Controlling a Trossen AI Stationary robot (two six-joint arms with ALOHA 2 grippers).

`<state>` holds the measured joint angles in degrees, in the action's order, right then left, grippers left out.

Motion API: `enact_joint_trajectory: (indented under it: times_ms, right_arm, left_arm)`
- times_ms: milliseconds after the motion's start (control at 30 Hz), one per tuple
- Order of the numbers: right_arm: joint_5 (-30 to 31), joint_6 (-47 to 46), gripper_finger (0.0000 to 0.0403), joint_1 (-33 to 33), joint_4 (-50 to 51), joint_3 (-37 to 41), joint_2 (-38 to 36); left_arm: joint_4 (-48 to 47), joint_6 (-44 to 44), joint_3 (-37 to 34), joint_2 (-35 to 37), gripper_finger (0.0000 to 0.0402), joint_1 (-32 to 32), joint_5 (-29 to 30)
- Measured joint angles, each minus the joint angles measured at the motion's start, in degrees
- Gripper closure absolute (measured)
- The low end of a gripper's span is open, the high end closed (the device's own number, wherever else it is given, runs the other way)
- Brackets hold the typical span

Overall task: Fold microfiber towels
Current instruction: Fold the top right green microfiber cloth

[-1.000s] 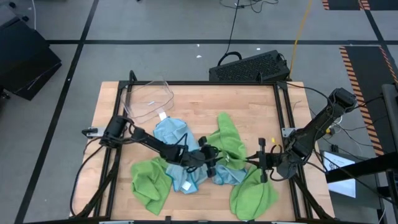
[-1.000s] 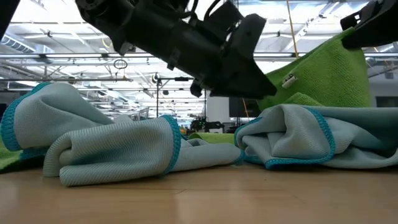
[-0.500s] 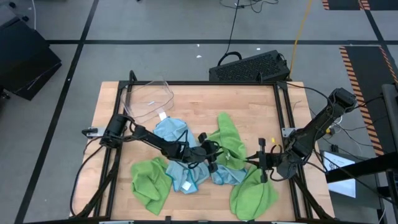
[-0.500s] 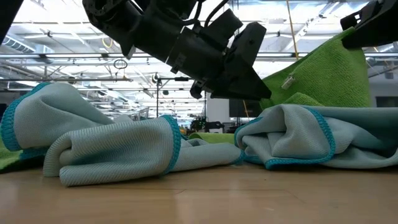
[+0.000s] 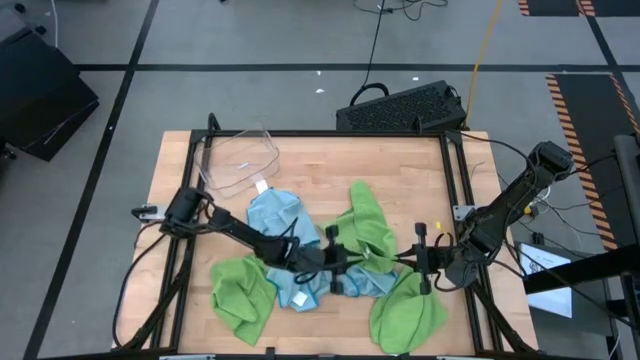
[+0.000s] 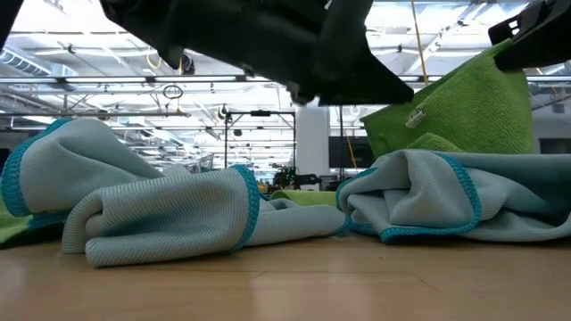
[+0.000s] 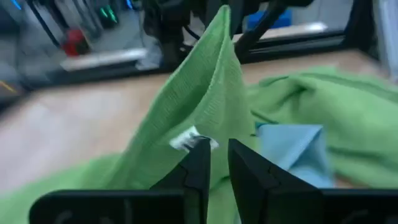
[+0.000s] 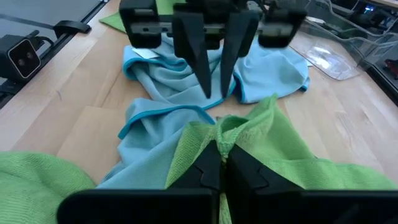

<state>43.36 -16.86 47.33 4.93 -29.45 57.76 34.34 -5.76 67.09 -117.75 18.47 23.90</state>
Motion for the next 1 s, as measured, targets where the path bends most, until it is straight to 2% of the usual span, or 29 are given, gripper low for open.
enact_joint_trajectory:
  times_ms: [100, 233, 433, 533, 600, 667, 900, 1000]
  right_arm:
    - [0.0, -0.07, 0.0401, 0.0, 0.0, 0.0, 0.0]
    - [0.01, -0.04, 0.0401, 0.0, 0.0, 0.0, 0.0]
    - [0.01, -0.04, 0.0401, 0.0, -0.09, 0.0, 0.0]
    - [0.01, -0.02, 0.0401, 0.0, -0.11, 0.0, 0.0]
    - [0.01, -0.02, 0.0401, 0.0, -0.13, 0.0, 0.0]
    - [0.01, -0.02, 0.0401, 0.0, -0.13, 0.0, 0.0]
    - [0.03, 0.0, 0.0401, 0.0, -0.13, 0.0, 0.0]
    - [0.03, 0.0, 0.0401, 0.0, -0.13, 0.0, 0.0]
  left_arm:
    - [0.5, -7.78, 0.02, 0.0, 0.0312, 1.29, 6.95]
    - [0.17, -10.88, 0.02, 0.0, 0.0234, 1.21, 12.34]
    - [-2.88, -6.35, 0.02, -0.04, 0.0114, -3.07, 10.16]
    - [-2.88, -4.95, 0.02, -0.04, 0.0084, -5.28, 3.84]
    - [-2.89, -4.14, 0.02, -0.04, 0.0082, -6.42, -0.72]
    - [-2.88, -4.11, 0.02, -0.04, 0.0094, -7.04, -2.81]
    - [-4.35, -4.63, 0.02, -0.06, 0.0206, -7.58, -5.94]
    - [-4.62, -4.78, 0.02, -0.09, 0.0241, -7.58, -6.31]
